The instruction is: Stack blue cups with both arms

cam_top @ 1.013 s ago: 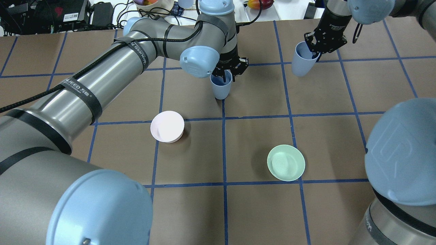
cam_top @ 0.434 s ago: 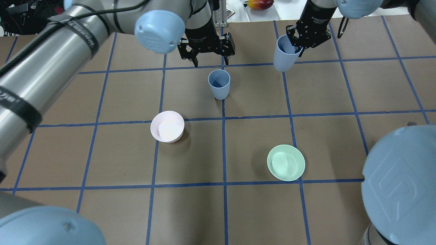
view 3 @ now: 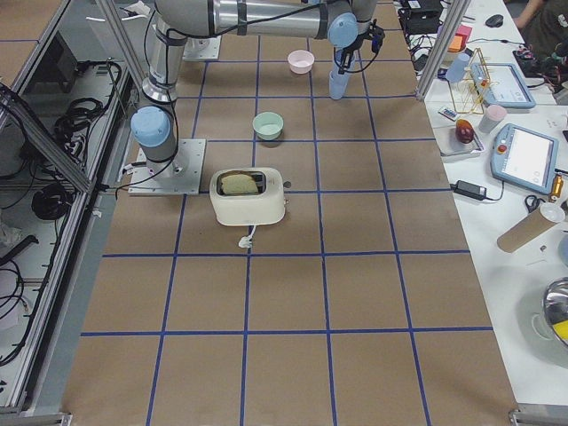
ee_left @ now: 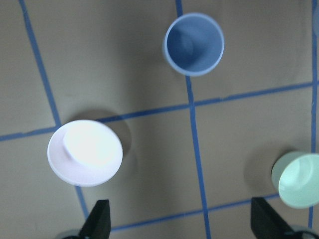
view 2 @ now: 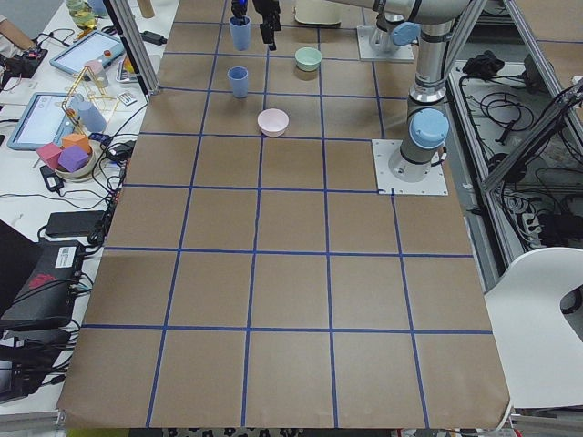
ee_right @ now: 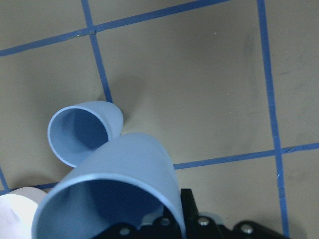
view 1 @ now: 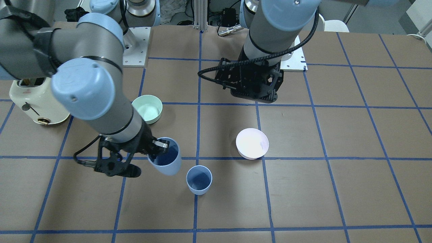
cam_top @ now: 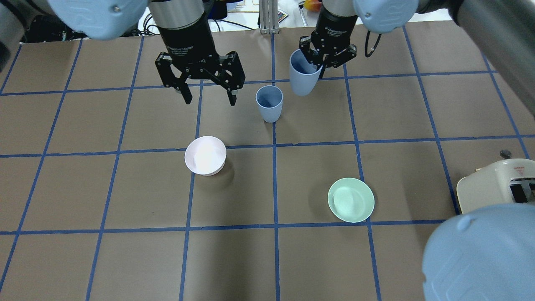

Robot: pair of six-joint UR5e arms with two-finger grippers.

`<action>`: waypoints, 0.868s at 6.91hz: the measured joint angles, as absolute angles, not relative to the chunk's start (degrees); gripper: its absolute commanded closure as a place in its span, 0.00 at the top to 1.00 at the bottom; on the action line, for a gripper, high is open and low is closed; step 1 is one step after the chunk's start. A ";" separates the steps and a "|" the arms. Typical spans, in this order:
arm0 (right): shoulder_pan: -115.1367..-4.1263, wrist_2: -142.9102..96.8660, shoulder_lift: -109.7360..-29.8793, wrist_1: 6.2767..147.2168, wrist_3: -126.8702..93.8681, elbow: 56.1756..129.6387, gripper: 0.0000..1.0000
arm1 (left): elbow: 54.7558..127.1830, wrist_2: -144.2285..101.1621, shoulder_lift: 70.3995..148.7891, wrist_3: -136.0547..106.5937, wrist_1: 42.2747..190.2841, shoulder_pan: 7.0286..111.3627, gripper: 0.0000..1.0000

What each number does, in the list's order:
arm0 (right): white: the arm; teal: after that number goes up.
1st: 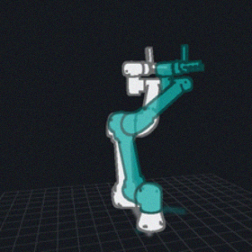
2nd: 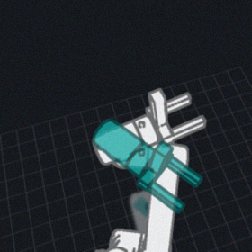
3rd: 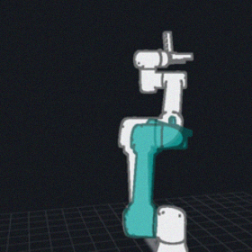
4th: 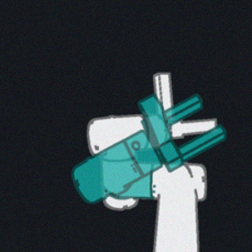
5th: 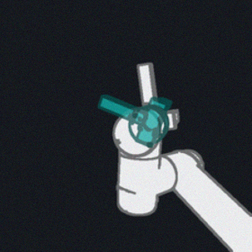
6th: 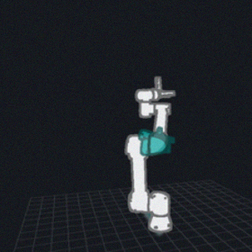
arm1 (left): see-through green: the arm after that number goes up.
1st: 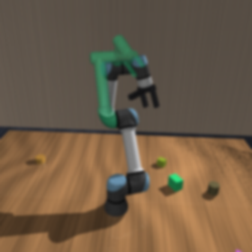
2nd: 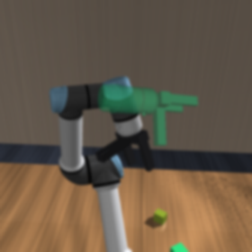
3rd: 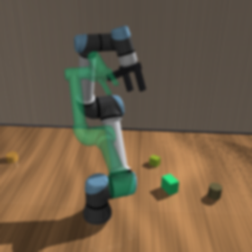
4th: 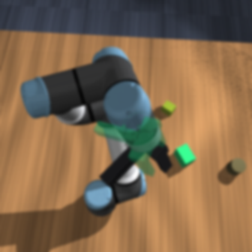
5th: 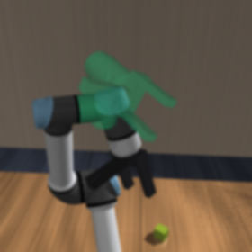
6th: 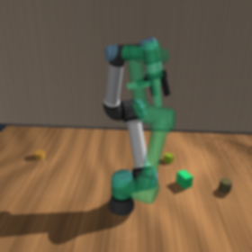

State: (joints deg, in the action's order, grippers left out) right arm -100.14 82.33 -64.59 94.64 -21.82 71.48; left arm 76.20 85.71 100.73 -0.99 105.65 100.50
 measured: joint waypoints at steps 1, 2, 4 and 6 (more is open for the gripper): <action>-102.97 82.31 -64.47 95.16 -25.78 71.51 0.00 | 80.83 88.19 97.30 -0.87 103.52 99.45 0.97; -104.64 82.21 -64.15 96.11 -28.32 71.53 0.00 | 85.84 89.53 94.44 -0.79 96.35 98.57 1.00; -105.66 82.24 -62.57 98.31 -30.11 71.64 0.00 | 90.43 89.87 92.01 -0.37 86.84 96.39 1.00; -105.78 82.34 -61.34 98.76 -30.58 71.80 0.00 | 90.82 87.72 91.60 -0.33 85.40 94.97 1.00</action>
State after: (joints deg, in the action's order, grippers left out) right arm -105.78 82.34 -61.34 98.76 -30.58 71.80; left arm 90.82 87.72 91.60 -0.33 85.40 94.97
